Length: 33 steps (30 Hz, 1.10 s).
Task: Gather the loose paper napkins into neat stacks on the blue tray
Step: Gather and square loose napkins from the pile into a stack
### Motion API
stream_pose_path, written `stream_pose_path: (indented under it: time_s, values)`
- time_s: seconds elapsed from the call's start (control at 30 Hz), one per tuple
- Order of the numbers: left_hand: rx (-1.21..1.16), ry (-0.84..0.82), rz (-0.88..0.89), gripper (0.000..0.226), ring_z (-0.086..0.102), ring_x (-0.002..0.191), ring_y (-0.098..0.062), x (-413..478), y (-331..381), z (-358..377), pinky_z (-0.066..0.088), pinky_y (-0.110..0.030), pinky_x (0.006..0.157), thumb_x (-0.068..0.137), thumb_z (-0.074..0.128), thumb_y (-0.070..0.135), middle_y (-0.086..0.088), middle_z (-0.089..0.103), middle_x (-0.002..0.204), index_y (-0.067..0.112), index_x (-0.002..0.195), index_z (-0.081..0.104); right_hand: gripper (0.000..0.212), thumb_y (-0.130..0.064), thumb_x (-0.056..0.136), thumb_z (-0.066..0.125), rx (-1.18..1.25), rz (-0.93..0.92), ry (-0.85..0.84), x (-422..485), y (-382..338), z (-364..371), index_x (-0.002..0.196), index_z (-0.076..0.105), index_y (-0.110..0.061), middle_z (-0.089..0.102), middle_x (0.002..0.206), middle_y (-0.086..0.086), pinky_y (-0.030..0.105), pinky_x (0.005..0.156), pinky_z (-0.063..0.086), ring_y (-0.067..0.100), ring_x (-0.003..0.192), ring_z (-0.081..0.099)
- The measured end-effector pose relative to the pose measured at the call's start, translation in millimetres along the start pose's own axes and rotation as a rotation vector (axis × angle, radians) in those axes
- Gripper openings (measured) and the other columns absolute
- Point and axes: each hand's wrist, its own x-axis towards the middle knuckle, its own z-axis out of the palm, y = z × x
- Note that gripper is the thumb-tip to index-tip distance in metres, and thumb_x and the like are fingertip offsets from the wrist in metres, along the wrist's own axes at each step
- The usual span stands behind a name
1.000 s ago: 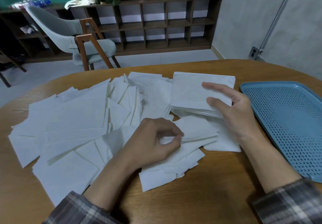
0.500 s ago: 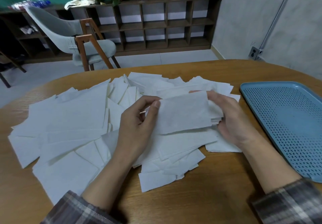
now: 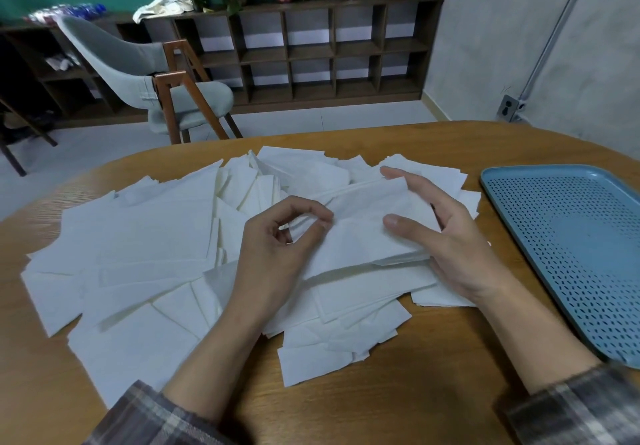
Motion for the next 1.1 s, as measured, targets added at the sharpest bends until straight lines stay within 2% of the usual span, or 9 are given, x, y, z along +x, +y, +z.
stream_pose_path:
  time_s: [0.33, 0.4, 0.47, 0.53, 0.63, 0.73, 0.9, 1.0, 1.1]
  values:
    - [-0.044, -0.005, -0.053, 0.011, 0.056, 0.054, 0.005, -6, 15, 7, 0.038, -0.004, 0.052, 0.093, 0.075, 0.0, 0.011, 0.076, 0.103, 0.008, 0.101, 0.078, 0.06, -0.025, 0.092, 0.073, -0.087, 0.013, -0.023, -3, 1, 5, 0.147, 0.054, -0.04, 0.065, 0.137, -0.02, 0.024, 0.1, 0.052, 0.005, 0.129, 0.061]
    - [-0.009, -0.012, -0.053, 0.014, 0.063, 0.066, 0.0, -6, 13, 6, 0.043, -0.009, 0.057, 0.094, 0.077, 0.005, 0.014, 0.075, 0.105, 0.015, 0.104, 0.079, 0.059, -0.019, 0.097, 0.07, -0.102, 0.002, -0.01, -3, 0, 6, 0.148, 0.052, -0.041, 0.063, 0.14, -0.021, 0.025, 0.104, 0.052, 0.003, 0.131, 0.059]
    - [0.086, 0.031, -0.032, 0.024, 0.067, 0.095, -0.006, -4, 6, 5, 0.054, -0.022, 0.071, 0.093, 0.08, 0.017, 0.018, 0.072, 0.115, 0.027, 0.115, 0.075, 0.064, -0.02, 0.097, 0.073, -0.096, -0.016, 0.011, -1, 1, 5, 0.151, 0.048, -0.044, 0.058, 0.146, -0.024, 0.031, 0.116, 0.046, 0.002, 0.138, 0.053]
    - [0.159, 0.085, -0.033, 0.043, 0.062, 0.115, -0.002, -2, 2, 3, 0.056, -0.022, 0.086, 0.091, 0.081, 0.034, 0.023, 0.064, 0.128, 0.037, 0.13, 0.063, 0.077, -0.032, 0.09, 0.082, -0.048, -0.018, 0.005, 1, 2, 1, 0.153, 0.042, -0.052, 0.045, 0.159, -0.022, 0.052, 0.129, 0.025, 0.011, 0.154, 0.035]
    - [-0.048, -0.013, -0.191, 0.06, 0.066, 0.114, 0.004, 0, 9, 0, 0.058, -0.022, 0.094, 0.085, 0.07, 0.056, 0.02, 0.07, 0.124, 0.043, 0.14, 0.052, 0.094, -0.036, 0.078, 0.088, 0.121, 0.0, -0.008, 3, 2, -4, 0.153, 0.037, -0.059, 0.034, 0.168, -0.01, 0.066, 0.127, 0.008, 0.024, 0.158, 0.027]
    - [-0.258, -0.155, -0.305, 0.052, 0.073, 0.108, -0.003, -1, 14, 2, 0.061, -0.032, 0.091, 0.086, 0.064, 0.055, 0.026, 0.073, 0.114, 0.049, 0.137, 0.052, 0.093, -0.028, 0.08, 0.086, 0.116, -0.007, 0.032, 3, 1, -1, 0.153, 0.037, -0.058, 0.038, 0.167, -0.007, 0.064, 0.126, 0.019, 0.023, 0.15, 0.044]
    - [-0.073, -0.099, -0.156, 0.059, 0.07, 0.111, -0.004, -3, 7, 1, 0.062, -0.028, 0.083, 0.098, 0.073, 0.027, 0.022, 0.065, 0.129, 0.05, 0.145, 0.045, 0.08, -0.012, 0.089, 0.08, 0.109, 0.057, -0.024, 0, 2, -1, 0.148, 0.044, -0.052, 0.066, 0.139, 0.001, 0.044, 0.103, 0.054, 0.022, 0.124, 0.066]
    - [-0.005, -0.093, -0.099, 0.058, 0.065, 0.117, 0.002, -2, 4, 0, 0.058, -0.024, 0.089, 0.1, 0.072, 0.026, 0.033, 0.057, 0.134, 0.049, 0.145, 0.044, 0.052, -0.01, 0.088, 0.071, 0.169, 0.094, -0.15, -5, -5, -4, 0.134, 0.064, -0.031, 0.071, 0.112, -0.018, 0.015, 0.077, 0.053, -0.002, 0.099, 0.067]
    - [0.016, -0.139, -0.048, 0.058, 0.06, 0.12, 0.007, -1, 5, 0, 0.055, -0.018, 0.089, 0.1, 0.07, 0.025, 0.042, 0.051, 0.134, 0.045, 0.147, 0.043, 0.033, -0.01, 0.087, 0.077, 0.161, 0.112, -0.167, -4, -6, -5, 0.115, 0.08, -0.027, 0.073, 0.12, -0.021, 0.019, 0.088, 0.054, -0.006, 0.114, 0.066]
